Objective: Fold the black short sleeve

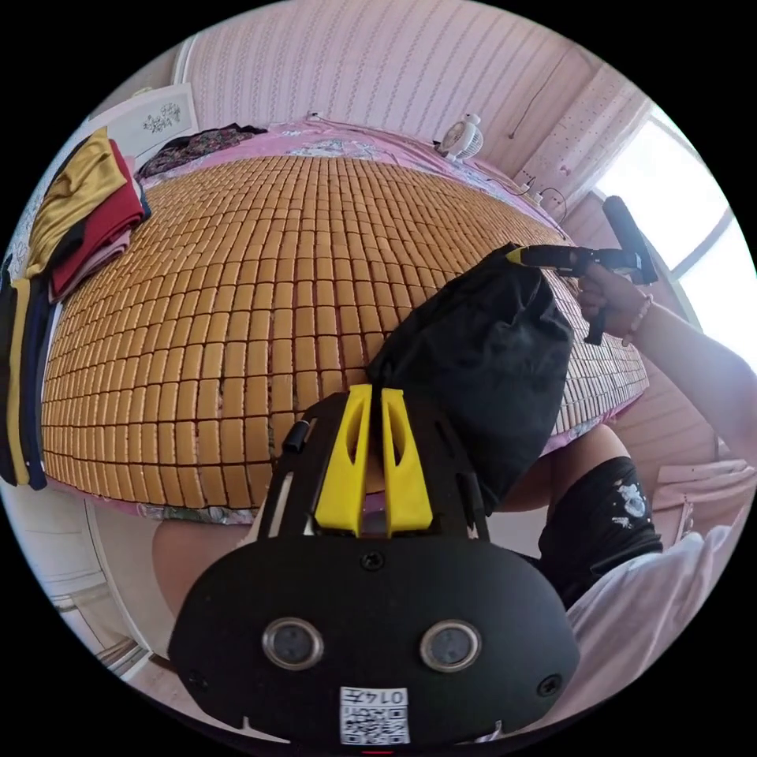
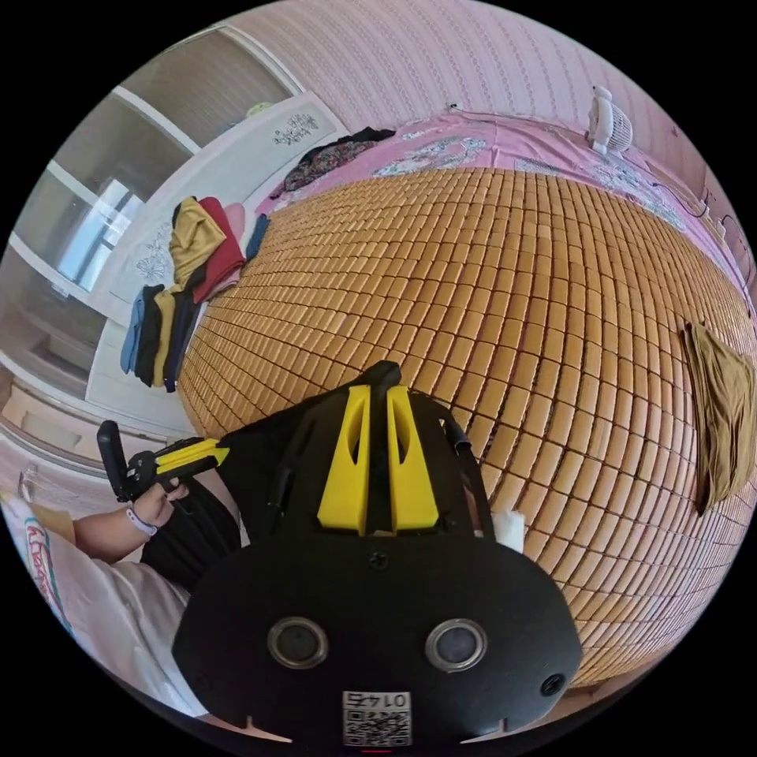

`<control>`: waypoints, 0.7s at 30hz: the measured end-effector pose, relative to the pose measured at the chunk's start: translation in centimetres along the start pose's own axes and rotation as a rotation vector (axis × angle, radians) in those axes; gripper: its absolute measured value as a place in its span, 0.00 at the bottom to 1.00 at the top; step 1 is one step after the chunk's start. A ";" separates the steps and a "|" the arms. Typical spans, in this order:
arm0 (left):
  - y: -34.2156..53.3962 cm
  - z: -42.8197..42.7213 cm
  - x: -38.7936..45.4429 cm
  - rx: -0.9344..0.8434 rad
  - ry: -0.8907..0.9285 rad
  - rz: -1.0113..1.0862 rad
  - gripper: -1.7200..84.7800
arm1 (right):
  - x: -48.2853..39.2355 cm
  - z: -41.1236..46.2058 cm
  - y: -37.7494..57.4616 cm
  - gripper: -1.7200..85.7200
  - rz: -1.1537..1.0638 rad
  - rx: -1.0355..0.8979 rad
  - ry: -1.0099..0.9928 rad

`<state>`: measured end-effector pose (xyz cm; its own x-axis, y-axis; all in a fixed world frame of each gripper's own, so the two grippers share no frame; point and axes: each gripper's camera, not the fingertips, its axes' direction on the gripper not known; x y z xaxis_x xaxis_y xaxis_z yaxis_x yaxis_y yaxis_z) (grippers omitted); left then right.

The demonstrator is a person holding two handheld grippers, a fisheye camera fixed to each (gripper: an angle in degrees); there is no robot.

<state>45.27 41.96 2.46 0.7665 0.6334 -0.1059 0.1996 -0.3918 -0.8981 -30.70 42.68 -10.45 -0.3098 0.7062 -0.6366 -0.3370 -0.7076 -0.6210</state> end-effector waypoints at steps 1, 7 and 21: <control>0.9 -1.2 0.3 0.024 0.012 0.042 0.02 | -0.8 -1.8 1.0 0.05 -0.048 0.025 0.004; 6.3 -8.9 0.5 0.166 0.055 0.129 0.02 | -4.6 -11.0 6.0 0.05 -0.171 0.186 -0.033; 9.1 -33.2 -15.9 0.546 -0.069 0.071 0.01 | -25.8 -16.5 -5.1 0.04 -0.616 0.444 -0.161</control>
<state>55.15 6.12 10.15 0.7213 0.6674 -0.1853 -0.2101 -0.0441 -0.9767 -6.27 27.73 1.61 -0.0649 0.9879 -0.1411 -0.8044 -0.1355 -0.5784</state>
